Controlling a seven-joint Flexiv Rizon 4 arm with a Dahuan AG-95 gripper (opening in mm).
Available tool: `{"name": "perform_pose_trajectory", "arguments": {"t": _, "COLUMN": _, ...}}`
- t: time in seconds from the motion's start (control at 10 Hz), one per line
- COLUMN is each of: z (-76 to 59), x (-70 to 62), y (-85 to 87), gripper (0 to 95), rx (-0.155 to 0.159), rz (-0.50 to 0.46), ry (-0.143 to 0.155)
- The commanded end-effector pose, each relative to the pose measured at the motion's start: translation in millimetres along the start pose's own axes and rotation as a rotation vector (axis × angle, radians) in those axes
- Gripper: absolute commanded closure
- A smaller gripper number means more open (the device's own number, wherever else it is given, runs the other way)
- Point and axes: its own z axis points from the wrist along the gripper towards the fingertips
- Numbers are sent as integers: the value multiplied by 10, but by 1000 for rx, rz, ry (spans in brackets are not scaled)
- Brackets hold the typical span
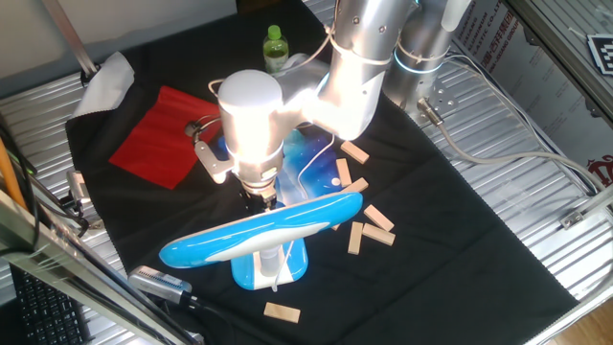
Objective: Turn off the desk lamp by pressing the button
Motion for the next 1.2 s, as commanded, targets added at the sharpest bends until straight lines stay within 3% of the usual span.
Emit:
{"name": "perform_pose_trajectory", "arguments": {"t": 0.1, "z": 25, "x": -3, "y": -5, "gripper": 950, "rx": -4, "rz": 0, "ry": 0}}
{"name": "perform_pose_trajectory", "arguments": {"t": 0.6, "z": 53, "x": -1, "y": -13, "gripper": 950, "rx": -26, "rz": 7, "ry": -3}}
{"name": "perform_pose_trajectory", "arguments": {"t": 0.9, "z": 12, "x": 3, "y": 7, "gripper": 950, "rx": -8, "rz": 3, "ry": 6}}
{"name": "perform_pose_trajectory", "arguments": {"t": 1.2, "z": -15, "x": 4, "y": 20, "gripper": 950, "rx": -10, "rz": 2, "ry": 4}}
